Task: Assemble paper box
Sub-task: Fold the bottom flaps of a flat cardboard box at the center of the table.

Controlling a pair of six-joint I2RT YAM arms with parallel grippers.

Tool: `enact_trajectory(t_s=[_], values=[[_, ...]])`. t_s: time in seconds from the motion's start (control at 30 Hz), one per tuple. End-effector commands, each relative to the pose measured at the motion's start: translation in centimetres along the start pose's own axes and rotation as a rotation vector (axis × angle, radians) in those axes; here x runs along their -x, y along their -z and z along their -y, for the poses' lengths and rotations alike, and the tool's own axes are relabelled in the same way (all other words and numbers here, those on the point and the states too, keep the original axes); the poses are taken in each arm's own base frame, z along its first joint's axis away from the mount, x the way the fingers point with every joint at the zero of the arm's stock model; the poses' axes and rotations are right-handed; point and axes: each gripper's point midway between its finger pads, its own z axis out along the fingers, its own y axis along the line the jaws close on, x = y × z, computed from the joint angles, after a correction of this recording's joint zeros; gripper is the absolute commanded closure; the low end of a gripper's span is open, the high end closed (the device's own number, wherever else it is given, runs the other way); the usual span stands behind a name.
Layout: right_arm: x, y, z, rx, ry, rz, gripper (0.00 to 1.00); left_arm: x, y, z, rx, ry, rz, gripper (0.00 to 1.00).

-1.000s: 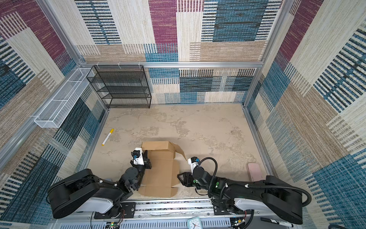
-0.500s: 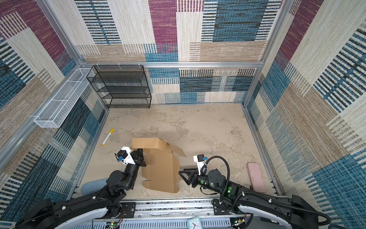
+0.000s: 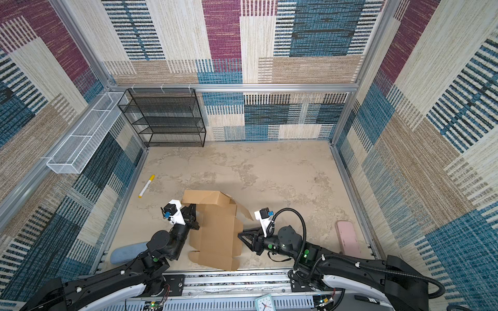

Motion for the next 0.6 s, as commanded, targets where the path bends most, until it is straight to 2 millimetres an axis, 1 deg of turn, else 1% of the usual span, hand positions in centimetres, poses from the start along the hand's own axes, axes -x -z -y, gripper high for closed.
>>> enact_trajectory(t_s=[0.0,0.07,0.13,0.23,0.37,0.57], values=[[0.2,0.0,-0.5,0.037,-0.005,0.017,0.67,1.2,0.1,0.2,-0.011,0.043,0.031,1.0],[-0.2,0.0,-0.2,0.04,-0.015,0.015,0.67,1.3,0.2,0.1,-0.008,0.052,0.033,1.0],[-0.2,0.0,-0.5,0.062,-0.013,0.015,0.67,1.3,0.4,0.1,-0.015,0.069,0.035,1.0],[0.1,0.0,-1.9,0.128,0.003,0.022,0.7,1.4,0.6,0.0,-0.018,0.088,0.04,1.0],[0.5,0.2,-3.6,0.21,0.039,0.028,0.77,2.0,0.8,0.2,-0.037,0.102,0.049,1.0],[0.0,0.6,-4.8,0.295,0.059,0.004,0.85,2.2,1.1,0.9,-0.083,0.133,0.054,1.0]])
